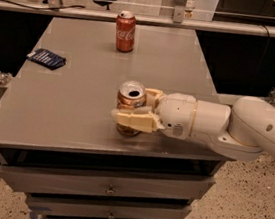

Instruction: Move orange can near coke can

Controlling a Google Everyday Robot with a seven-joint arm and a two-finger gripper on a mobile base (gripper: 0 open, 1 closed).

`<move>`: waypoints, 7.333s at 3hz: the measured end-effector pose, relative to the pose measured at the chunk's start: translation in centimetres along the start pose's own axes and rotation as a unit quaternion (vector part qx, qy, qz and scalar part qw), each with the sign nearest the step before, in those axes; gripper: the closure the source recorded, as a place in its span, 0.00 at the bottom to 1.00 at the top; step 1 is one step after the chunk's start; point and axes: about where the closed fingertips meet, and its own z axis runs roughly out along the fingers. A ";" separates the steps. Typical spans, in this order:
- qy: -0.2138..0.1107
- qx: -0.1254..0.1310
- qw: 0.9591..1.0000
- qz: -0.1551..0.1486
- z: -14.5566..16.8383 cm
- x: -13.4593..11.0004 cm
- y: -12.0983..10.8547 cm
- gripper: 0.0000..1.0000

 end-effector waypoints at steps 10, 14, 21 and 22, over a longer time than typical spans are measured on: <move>0.018 0.118 0.992 -0.038 -5.3 -7.1 -25.8 1.00; -0.001 0.154 0.987 -0.036 3.9 -4.2 -34.2 1.00; 0.002 0.131 0.991 0.012 3.7 -1.6 -32.6 0.00; 0.003 0.124 0.992 -0.006 0.4 -2.2 -31.2 0.00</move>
Offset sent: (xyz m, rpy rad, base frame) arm 0.0676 -0.1044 0.0291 -0.0633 -0.0063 -0.1631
